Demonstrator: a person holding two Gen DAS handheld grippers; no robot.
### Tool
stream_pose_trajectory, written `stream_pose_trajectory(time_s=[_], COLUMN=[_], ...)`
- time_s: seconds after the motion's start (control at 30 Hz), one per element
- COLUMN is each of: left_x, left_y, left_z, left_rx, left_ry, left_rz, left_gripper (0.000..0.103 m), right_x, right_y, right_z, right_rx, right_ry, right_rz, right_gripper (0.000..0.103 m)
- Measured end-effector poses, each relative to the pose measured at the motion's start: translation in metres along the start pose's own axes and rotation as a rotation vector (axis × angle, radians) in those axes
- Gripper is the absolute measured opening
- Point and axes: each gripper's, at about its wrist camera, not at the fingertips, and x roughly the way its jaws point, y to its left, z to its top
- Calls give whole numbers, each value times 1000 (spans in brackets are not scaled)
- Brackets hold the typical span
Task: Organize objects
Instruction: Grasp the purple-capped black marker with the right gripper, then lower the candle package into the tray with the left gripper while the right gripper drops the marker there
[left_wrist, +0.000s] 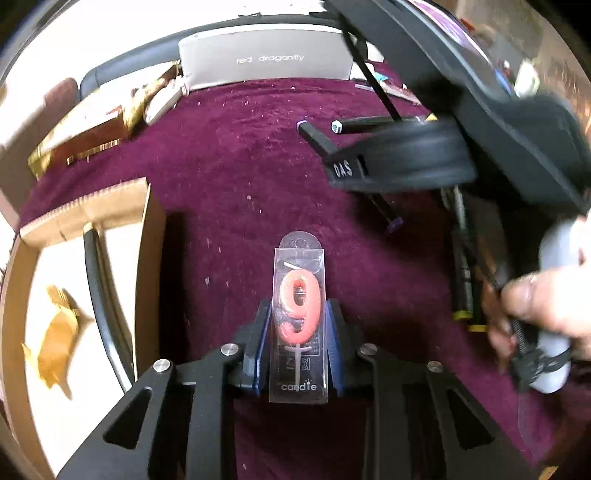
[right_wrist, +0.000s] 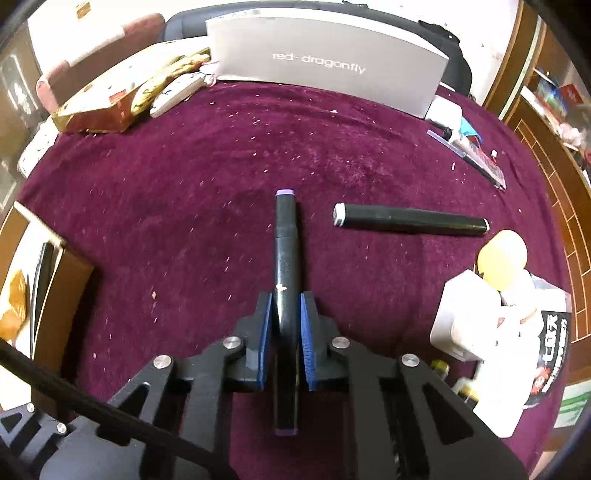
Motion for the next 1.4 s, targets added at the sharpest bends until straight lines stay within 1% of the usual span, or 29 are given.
stream_pose_trajectory(time_s=[0.1,0.23,0.43,0.57,0.63,0.73,0.8,0.9,0.97,1.0,1.03,1.1,1.23,1.3,1.4], left_x=[-9,-35,-86,-123,-139,-147,-149,-135,-123,-119,-112,-97,-70,-62,-52], left_y=[5,11,29,57,80,119,142,172,184,191,197,208,217,220,226], left_z=[-5,-14,-35,-49,-56,-57,-57,-49,-46,-46,-44,-41,-36,-35,-32], left_rx=[-22,-62,-118,-161,-195,-254,-278,-312,-318,-317,-320,-330,-322,-318,-321], left_ry=[-12,-53,-152,-220,-249,-255,-253,-224,-212,-204,-195,-169,-124,-104,-87], left_rz=[-40,-73,-91,-60,-13,28,74,99,134,147,150,151,147,141,140], left_gripper=[23,23,23,23,23,23,23,23,23,23,23,23,23,23,23], right_x=[-6,-22,-58,-87,-96,-102,-100,-94,-88,-84,-81,-74,-51,-42,-28], right_y=[-3,-13,-20,-9,1,23,38,72,90,105,115,138,170,180,185], right_z=[-8,-20,-36,-45,-47,-48,-48,-46,-44,-42,-41,-38,-36,-35,-30], right_rx=[49,113,178,184,186,185,190,177,172,166,157,133,136,138,155], right_ry=[12,0,-20,-43,-42,-27,-6,26,49,70,81,100,159,175,175], right_rz=[50,110,198,263,312,387,435,501,539,568,578,580,605,589,535], right_gripper=[12,12,12,12,13,13,13,13,13,13,13,13,13,13,13])
